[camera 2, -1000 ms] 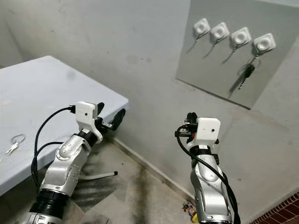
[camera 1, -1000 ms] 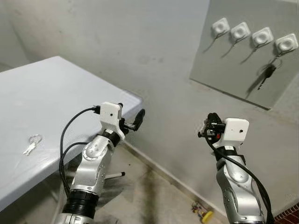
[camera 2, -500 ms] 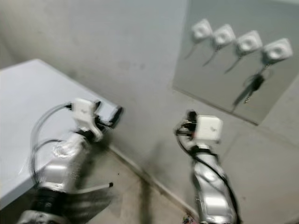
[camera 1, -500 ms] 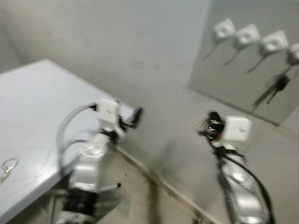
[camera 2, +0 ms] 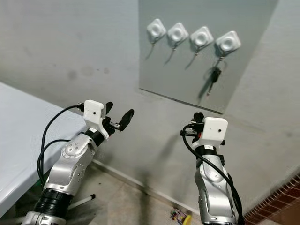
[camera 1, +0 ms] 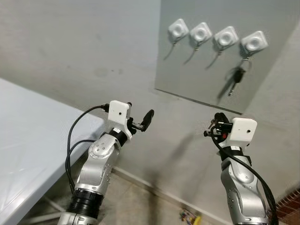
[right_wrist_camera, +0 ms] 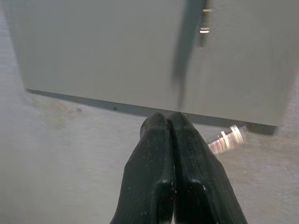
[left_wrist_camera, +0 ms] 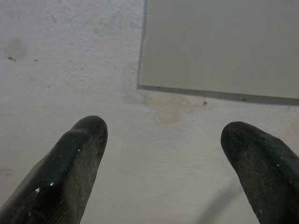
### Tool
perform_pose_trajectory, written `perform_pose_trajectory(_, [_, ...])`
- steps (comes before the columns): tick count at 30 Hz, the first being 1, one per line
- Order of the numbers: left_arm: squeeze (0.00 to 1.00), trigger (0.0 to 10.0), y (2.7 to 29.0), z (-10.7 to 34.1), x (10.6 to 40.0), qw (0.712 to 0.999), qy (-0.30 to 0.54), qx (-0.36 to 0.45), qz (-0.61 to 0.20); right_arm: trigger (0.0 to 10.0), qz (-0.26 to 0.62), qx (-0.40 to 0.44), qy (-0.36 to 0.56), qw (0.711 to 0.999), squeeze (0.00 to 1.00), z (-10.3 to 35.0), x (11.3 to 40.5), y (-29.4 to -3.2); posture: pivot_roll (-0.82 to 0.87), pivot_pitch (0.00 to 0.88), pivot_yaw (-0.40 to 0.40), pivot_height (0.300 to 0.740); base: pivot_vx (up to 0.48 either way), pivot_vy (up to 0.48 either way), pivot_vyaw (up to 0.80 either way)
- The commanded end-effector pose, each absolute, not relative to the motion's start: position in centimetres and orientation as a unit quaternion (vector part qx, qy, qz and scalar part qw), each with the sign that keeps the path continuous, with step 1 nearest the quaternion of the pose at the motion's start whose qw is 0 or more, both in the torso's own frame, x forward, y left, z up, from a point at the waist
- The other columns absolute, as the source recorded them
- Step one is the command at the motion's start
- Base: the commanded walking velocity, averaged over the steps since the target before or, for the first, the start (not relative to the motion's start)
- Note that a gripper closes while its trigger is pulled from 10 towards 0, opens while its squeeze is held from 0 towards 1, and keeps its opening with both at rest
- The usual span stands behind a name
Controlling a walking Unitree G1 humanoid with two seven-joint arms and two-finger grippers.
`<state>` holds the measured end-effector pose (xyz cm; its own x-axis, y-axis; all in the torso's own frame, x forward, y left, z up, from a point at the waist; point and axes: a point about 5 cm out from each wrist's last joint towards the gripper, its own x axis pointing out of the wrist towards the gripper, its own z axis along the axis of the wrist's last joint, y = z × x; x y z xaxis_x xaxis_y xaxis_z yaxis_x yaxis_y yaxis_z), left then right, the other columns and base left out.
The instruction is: Hang keys on a hook
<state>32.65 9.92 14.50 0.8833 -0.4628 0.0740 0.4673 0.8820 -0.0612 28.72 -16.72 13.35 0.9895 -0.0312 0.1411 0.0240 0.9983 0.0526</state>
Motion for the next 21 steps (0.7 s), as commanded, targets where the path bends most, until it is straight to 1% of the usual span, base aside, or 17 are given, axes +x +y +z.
perform_pose_trajectory(1, [0.0,10.0,10.2,15.1,32.8,0.97,-0.034,-0.032,-0.238,10.0,-0.005,0.028,-0.082,0.996,0.0,14.0,28.8,-16.3,-0.01,0.0,-0.011,0.74,0.0,0.0,0.0])
perform_pose_trajectory(4, [0.0,10.0,9.9,15.3,32.8,0.969,-0.038,-0.032,-0.244,10.0,0.001,0.031,-0.082,0.996,0.0,14.1,28.9,-16.1,-0.01,0.0,-0.013,0.74,0.0,0.0,0.0])
perform_pose_trajectory(9, [0.0,10.0,8.7,16.3,32.7,0.959,-0.059,-0.016,-0.278,10.0,0.014,0.025,-0.085,0.996,0.0,14.4,29.4,-16.1,0.0,0.0,-0.019,0.74,0.0,0.0,0.0])
perform_pose_trajectory(10, [0.0,10.0,8.0,16.8,32.7,0.952,-0.068,-0.004,-0.299,10.0,0.021,0.017,-0.09,0.996,0.0,14.8,29.8,-16.2,0.0,0.0,-0.021,0.74,0.0,0.0,0.0])
perform_pose_trajectory(13, [0.0,10.0,7.4,17.5,32.9,0.948,-0.074,0.0,-0.308,10.0,0.026,0.006,-0.094,0.995,0.0,15.3,30.4,-16.4,0.0,0.0,-0.021,0.74,0.0,0.0,0.0])
perform_pose_trajectory(16, [0.0,10.0,6.7,18.8,33.0,0.942,-0.093,0.002,-0.323,10.0,0.02,0.011,-0.097,0.995,0.0,16.1,31.3,-16.9,-0.01,0.0,-0.022,0.74,0.0,0.0,0.0])
perform_pose_trajectory(17, [0.0,10.0,6.5,19.3,33.1,0.939,-0.1,0.002,-0.328,10.0,0.017,0.002,-0.102,0.995,0.0,16.7,31.9,-17.1,-0.01,0.0,-0.022,0.74,0.0,0.0,0.0])
perform_pose_trajectory(21, [0.0,10.0,6.3,20.3,33.3,0.936,-0.111,0.001,-0.333,10.0,0.019,-0.019,-0.123,0.992,0.0,17.9,32.7,-17.3,-0.01,0.0,-0.025,0.74,0.0,0.0,0.0])
